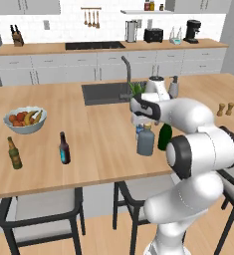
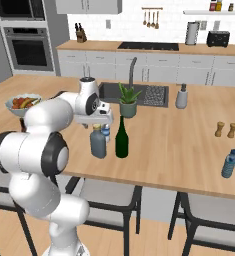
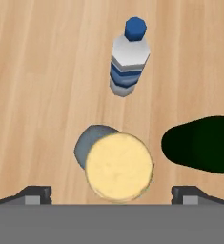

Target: Move the plastic bottles in the middle to the plastics group, and the glass bottles in the middle to the glass group.

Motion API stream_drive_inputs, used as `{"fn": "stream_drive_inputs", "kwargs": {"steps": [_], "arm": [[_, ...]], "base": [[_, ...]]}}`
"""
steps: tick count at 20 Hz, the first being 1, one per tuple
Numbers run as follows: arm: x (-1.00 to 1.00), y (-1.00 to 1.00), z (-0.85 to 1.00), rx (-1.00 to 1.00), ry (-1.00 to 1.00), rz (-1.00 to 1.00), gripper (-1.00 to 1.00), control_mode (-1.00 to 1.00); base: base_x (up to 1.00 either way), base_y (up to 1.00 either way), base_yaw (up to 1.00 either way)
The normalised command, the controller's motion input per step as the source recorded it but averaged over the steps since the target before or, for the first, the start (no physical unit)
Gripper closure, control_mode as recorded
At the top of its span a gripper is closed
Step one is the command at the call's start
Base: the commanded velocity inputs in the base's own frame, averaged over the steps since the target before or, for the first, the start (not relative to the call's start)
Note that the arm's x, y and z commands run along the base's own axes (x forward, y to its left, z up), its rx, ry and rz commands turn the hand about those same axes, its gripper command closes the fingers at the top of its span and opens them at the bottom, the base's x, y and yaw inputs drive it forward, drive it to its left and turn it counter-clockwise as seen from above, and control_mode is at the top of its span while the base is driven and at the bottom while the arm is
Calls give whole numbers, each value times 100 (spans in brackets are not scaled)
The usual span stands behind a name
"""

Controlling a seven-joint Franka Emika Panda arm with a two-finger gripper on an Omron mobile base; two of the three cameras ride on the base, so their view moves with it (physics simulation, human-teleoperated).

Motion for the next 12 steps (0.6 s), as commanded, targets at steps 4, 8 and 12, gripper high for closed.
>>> {"fn": "stream_drive_inputs", "kwargs": {"steps": [4, 8, 12], "arm": [[9, 0, -17, 0, 0, 0, -100, -100], [29, 0, -24, 0, 0, 0, -100, -100], [19, 0, -13, 0, 0, 0, -100, -100]], "base": [[0, 0, 0], [0, 0, 0], [0, 0, 0]]}}
